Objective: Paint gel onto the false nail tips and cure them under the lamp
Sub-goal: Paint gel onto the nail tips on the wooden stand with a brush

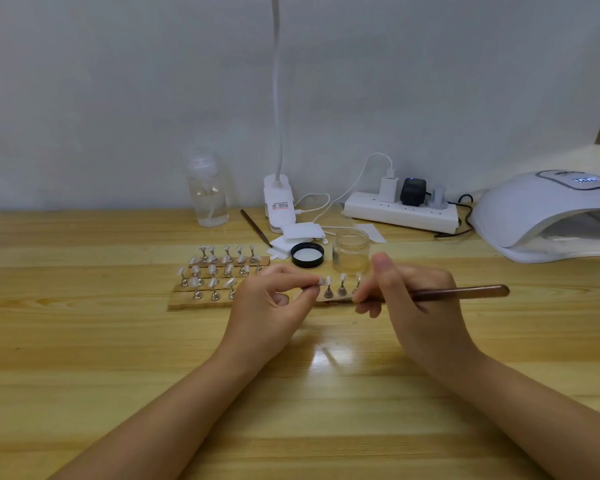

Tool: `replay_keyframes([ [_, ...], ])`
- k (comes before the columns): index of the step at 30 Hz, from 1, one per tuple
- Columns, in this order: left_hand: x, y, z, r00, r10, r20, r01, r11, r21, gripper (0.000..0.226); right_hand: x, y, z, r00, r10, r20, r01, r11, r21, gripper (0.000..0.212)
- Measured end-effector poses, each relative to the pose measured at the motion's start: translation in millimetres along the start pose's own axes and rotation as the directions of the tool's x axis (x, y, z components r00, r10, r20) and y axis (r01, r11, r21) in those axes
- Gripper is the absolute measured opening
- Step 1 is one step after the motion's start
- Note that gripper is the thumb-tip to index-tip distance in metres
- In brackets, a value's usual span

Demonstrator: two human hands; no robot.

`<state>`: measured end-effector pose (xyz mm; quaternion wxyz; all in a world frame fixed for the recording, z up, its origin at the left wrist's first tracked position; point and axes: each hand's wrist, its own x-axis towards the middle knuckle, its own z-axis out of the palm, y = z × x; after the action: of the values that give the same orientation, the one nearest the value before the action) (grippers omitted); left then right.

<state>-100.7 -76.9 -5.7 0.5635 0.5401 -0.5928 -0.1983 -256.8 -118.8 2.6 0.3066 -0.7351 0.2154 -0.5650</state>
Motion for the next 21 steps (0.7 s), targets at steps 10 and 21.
replay_keyframes([
  [10, 0.6, -0.8, 1.0, 1.0, 0.015, 0.001, -0.015, 1.0, -0.001, 0.023, 1.0, -0.5, -1.0, 0.999, 0.013, -0.045, -0.014, 1.0, -0.005, 0.038],
  [21, -0.3, -0.4, 1.0, 1.0, 0.029, -0.006, -0.029, 1.0, 0.012, 0.029, 1.3, -2.9, 0.1, 0.995, 0.089, -0.041, -0.087, 0.995, 0.039, 0.04],
])
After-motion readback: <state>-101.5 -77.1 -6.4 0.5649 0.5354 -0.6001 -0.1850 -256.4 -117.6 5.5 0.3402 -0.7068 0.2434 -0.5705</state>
